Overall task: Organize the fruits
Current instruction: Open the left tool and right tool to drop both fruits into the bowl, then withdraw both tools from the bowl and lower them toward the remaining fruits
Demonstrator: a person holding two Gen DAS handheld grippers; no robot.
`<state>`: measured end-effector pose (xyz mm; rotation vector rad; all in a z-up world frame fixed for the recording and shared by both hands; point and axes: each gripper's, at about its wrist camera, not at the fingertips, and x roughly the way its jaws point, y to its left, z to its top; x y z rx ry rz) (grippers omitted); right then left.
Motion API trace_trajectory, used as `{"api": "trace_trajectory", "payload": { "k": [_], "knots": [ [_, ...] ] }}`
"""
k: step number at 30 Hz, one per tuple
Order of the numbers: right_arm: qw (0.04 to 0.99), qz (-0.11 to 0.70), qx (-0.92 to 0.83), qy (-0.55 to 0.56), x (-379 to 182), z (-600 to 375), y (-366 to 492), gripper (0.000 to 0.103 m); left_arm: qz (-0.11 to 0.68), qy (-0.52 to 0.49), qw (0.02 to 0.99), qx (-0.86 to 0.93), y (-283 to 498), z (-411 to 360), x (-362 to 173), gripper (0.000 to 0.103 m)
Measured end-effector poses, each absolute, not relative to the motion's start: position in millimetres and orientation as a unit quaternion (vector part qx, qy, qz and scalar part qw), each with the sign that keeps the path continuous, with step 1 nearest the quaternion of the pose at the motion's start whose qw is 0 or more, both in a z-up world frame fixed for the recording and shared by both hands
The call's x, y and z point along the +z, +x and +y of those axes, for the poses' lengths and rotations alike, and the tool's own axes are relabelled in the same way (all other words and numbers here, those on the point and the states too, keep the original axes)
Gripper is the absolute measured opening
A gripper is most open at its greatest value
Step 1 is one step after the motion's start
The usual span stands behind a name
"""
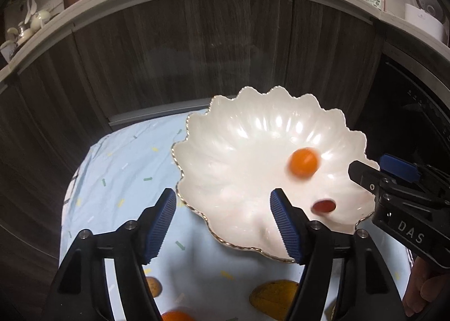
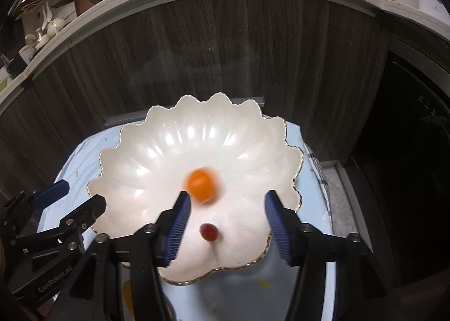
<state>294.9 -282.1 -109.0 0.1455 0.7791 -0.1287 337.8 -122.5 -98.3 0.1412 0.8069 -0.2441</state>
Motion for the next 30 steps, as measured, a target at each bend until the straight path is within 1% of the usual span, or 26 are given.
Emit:
{"api": "trace_trajectory", "payload": {
  "k": [2, 5, 7, 19, 30],
  "knots": [
    [0.923, 0.373, -0.067, 0.068, -103, -281, 292, 0.07, 0.39, 0.066, 0.911, -0.119, 335, -122, -95, 0.071],
    [0.927, 0.364, -0.072, 0.062, -94, -279, 287, 0.073, 0.385, 0.066, 0.913, -0.117, 330, -120, -90, 0.076],
    [0.928, 0.36, -0.074, 0.061, -90, -278, 283, 0.073, 0.381, 0.065, 0.915, -0.116, 326, -118, -85, 0.078],
    [0.936, 0.338, -0.083, 0.057, -54, -273, 247, 0.073, 0.358, 0.058, 0.926, -0.109, 293, -106, -51, 0.078],
    [0.941, 0.324, -0.082, 0.054, -35, -257, 208, 0.073, 0.348, 0.049, 0.931, -0.104, 255, -93, -33, 0.079]
  ]
}}
